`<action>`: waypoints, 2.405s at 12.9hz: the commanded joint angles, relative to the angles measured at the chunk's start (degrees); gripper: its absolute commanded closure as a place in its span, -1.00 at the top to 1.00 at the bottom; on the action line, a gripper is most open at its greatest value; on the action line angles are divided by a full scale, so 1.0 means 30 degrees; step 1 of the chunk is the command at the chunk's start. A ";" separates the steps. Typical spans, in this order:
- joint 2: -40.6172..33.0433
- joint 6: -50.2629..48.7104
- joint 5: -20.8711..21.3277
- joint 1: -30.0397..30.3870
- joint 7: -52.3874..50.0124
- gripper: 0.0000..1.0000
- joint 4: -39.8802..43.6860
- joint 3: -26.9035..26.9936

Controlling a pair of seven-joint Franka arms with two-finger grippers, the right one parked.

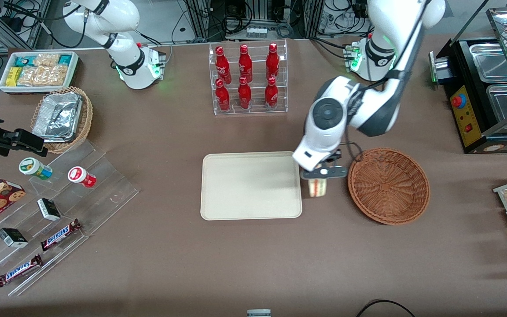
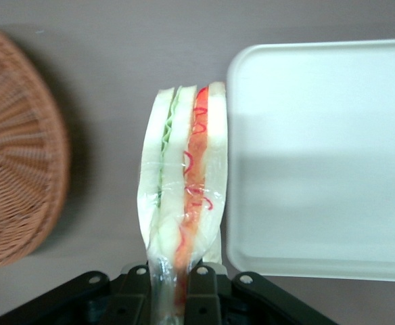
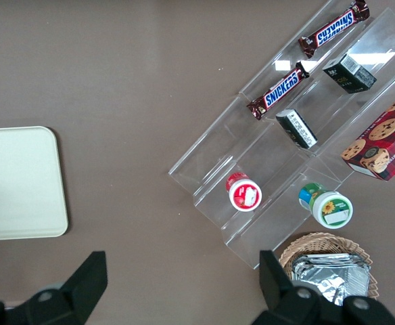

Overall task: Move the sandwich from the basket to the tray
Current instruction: 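Lift the sandwich and carry it with the left gripper over the tray, then lower the held sandwich onto the cream tray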

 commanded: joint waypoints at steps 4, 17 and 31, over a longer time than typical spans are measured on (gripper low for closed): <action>0.4506 -0.1439 -0.1116 -0.0969 -0.0115 -1.00 0.5444 -0.0182; 0.7439 -0.0240 -0.1558 -0.1085 -0.0115 -1.00 0.7323 -0.1003; 0.5715 -0.0472 -0.1499 0.0257 0.0001 1.00 0.7937 -0.0944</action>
